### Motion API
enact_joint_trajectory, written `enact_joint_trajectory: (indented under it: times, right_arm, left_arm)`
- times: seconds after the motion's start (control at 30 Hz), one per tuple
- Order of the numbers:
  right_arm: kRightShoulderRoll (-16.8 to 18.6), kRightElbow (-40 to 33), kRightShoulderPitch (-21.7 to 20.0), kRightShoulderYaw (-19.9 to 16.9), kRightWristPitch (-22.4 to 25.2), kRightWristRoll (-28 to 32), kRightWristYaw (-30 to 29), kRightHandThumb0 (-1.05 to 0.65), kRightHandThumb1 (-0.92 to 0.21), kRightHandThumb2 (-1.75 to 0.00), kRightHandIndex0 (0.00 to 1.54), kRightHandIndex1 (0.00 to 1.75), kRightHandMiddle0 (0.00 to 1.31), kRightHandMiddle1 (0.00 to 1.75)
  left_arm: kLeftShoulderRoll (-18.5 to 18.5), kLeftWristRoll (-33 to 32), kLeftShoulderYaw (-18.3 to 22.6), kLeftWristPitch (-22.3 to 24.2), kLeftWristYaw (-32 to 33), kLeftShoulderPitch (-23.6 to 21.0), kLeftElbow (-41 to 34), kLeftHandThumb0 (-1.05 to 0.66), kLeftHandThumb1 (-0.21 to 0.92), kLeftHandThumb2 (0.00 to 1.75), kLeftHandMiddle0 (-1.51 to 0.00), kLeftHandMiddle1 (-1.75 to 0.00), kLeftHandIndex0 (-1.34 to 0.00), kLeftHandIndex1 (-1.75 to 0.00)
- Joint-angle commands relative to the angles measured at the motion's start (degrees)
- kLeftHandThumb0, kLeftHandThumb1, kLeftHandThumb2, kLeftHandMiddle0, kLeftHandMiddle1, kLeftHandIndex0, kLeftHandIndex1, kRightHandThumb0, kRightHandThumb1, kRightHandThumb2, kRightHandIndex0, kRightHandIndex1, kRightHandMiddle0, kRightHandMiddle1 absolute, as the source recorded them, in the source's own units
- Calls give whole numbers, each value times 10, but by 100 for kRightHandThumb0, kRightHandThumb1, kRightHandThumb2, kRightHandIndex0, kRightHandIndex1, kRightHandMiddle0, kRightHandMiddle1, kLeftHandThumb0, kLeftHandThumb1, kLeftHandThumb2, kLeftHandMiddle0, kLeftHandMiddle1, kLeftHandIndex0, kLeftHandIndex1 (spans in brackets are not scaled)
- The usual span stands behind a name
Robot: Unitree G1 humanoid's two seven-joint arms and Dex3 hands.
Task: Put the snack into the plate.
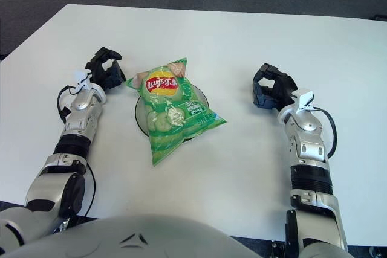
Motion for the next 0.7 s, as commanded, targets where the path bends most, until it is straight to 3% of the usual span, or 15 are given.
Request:
enact_joint_trajectory:
  times: [0.0, 0.53, 0.67]
  right_arm:
    - [9, 22, 32, 7, 32, -14, -4, -45, -41, -121, 121, 175, 54, 175]
    - [44, 32, 26, -28, 0, 20, -13, -45, -40, -122, 119, 175, 55, 175]
    - [62, 35, 25, -42, -19, 23, -38, -46, -39, -123, 117, 175, 56, 175]
  left_arm:
    - [-13, 11, -2, -13, 17, 30, 5, -48, 32, 131, -126, -175, -61, -175]
    - [-30, 26, 2, -55, 75, 27, 27, -48, 31, 133, -133, -175, -62, -175]
    - [-33, 28, 1, -65, 79, 29, 31, -49, 31, 133, -133, -175, -62, -175]
